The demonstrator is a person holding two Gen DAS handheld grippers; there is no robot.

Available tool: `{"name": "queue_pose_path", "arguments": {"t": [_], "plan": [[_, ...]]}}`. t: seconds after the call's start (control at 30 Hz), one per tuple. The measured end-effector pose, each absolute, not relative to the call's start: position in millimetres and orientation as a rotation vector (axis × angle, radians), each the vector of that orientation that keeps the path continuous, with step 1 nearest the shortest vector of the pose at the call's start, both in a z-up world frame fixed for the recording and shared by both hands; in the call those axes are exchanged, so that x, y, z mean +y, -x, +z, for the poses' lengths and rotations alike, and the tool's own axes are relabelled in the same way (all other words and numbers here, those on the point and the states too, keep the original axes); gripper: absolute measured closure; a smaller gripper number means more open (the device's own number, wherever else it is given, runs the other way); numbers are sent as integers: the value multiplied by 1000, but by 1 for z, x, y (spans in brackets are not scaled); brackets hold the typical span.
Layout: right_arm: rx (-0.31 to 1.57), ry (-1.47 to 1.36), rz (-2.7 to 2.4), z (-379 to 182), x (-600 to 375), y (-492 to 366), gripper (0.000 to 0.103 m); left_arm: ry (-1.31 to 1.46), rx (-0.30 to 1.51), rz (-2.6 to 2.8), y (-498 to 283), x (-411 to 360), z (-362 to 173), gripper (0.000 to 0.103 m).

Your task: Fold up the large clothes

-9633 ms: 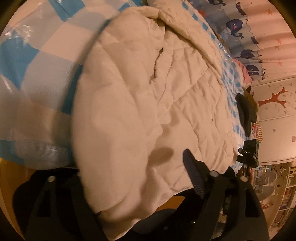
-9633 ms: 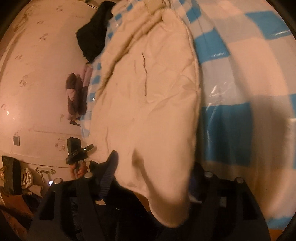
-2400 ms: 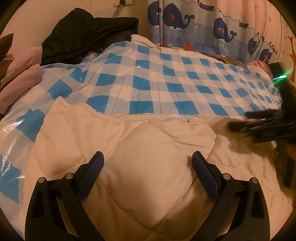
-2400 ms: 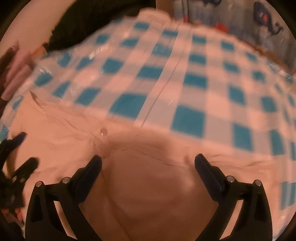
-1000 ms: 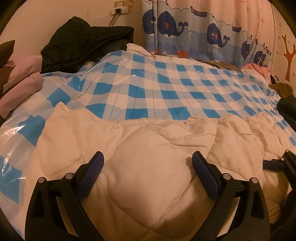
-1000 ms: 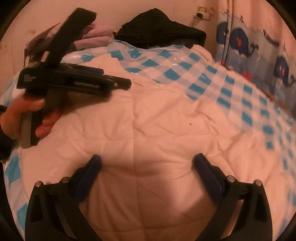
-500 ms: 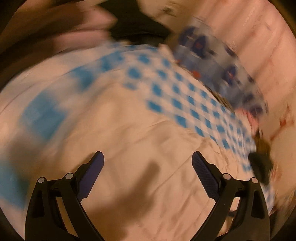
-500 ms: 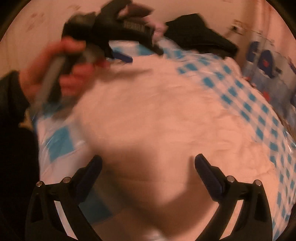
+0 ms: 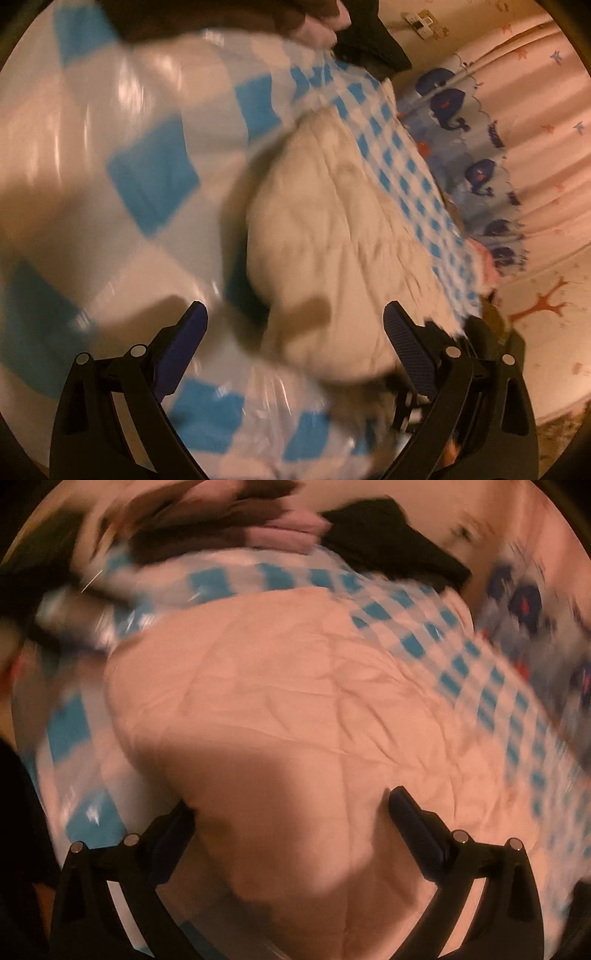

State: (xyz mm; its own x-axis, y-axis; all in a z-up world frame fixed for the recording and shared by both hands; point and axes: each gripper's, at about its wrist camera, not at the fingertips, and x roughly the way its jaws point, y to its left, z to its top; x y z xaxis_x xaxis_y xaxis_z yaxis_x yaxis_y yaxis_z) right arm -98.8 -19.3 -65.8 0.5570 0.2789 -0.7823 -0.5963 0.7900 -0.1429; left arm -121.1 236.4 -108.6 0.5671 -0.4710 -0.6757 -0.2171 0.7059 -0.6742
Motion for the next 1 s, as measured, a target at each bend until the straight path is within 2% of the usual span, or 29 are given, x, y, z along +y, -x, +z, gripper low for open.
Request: {"name": "queue_pose_path", "arguments": {"t": [0.17,0.53,0.67,0.8,0.9,1.0], "plan": [[863,364,538,-64,-22,96,7,861,1046,-289,119,211,-132,11],[882,159,615,-46,-62,102,7,939,984,-295,77,185,-140,10],[924,-298,609,-30,-176,123,7,946,985,-268,65,188,-138,10],[951,-750,421,-48,-322,156,7,932,998,-253,60,188,-137,10],[1007,-887,320,-68,-382,173,7,921,1003,-242,58,188,-137,9],[1037,-965,311,-84,-401,180,7,928,1002,-236,57,188,-139,9]]}}
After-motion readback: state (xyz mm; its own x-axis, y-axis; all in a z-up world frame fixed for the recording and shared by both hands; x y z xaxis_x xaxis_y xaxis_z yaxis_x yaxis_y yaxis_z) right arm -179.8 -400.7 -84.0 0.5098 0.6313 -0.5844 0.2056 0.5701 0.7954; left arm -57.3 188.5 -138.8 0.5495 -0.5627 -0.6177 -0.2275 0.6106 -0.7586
